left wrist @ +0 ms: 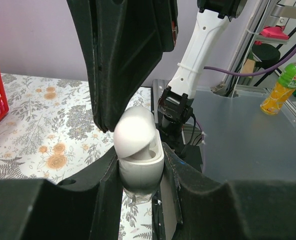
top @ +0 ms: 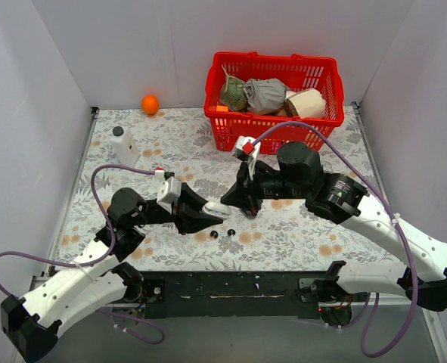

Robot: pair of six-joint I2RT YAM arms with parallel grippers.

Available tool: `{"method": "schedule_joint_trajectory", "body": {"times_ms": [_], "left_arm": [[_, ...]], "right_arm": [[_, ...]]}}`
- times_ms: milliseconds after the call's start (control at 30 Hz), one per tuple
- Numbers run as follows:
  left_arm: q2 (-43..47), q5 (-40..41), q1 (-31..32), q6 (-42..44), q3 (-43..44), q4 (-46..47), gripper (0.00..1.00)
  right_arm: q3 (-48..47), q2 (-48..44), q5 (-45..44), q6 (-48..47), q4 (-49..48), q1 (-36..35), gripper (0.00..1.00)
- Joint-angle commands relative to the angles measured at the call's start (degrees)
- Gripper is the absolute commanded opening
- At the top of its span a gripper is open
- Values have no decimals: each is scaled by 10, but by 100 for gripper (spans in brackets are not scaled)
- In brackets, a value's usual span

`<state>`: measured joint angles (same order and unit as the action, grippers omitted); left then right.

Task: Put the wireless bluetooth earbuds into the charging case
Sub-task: Close the charging case.

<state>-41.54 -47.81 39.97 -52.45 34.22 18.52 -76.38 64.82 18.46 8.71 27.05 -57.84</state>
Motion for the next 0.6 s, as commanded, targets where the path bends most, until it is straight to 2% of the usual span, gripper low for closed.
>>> {"method": "schedule_joint_trajectory", "body": {"times_ms": [0,367,467,500,533,567], "left_arm": [[2,17,1,5,0,14,0],[-6,34,1,-7,4,12,0],[-10,78,1,-16,5,-12,0],[-13,101,1,-20,5,-24,0],[-15,172,1,-27,5,-56,0],[-28,208,0,-34,2,-70,0]], "right_arm": [[-21,-1,25,-12,-10,-7,2],[-11,-2,16,-20,-2,-24,2],[7,-24,-105,13,-9,-24,4],[16,-50,-205,34,-19,-20,6],[43,-65,-245,46,-26,-11,11],[55,-92,-276,54,-33,-3,13]]}}
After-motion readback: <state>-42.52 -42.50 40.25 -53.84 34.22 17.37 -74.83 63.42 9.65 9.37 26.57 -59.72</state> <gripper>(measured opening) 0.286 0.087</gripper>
